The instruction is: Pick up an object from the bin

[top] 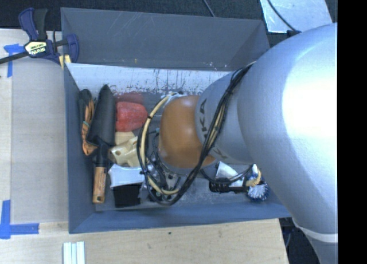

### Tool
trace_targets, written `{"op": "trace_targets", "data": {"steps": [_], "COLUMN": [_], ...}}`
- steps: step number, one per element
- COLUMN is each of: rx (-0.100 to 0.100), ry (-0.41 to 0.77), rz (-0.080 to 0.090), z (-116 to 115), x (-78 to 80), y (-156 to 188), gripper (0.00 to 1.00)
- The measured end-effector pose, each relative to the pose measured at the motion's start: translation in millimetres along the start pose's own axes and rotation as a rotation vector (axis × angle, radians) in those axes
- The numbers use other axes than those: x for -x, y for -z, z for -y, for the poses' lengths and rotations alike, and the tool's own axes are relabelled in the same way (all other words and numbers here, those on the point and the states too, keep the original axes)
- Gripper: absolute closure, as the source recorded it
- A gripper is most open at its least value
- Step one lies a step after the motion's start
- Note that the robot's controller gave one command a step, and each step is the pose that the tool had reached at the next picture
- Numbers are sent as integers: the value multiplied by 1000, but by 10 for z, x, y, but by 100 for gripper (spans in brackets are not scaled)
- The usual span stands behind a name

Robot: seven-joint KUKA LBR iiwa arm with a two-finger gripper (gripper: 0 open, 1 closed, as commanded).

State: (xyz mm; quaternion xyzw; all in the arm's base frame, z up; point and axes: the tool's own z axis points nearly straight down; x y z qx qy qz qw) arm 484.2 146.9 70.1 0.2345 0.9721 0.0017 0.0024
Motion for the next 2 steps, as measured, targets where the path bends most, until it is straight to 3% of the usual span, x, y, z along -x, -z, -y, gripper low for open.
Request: {"op": "trace_targets", "data": {"steps": [2], "rx": [-8], "ry": [1], "rz": [-8], "z": [23], "x": [-14], "y": [521], "gripper": [100]}}
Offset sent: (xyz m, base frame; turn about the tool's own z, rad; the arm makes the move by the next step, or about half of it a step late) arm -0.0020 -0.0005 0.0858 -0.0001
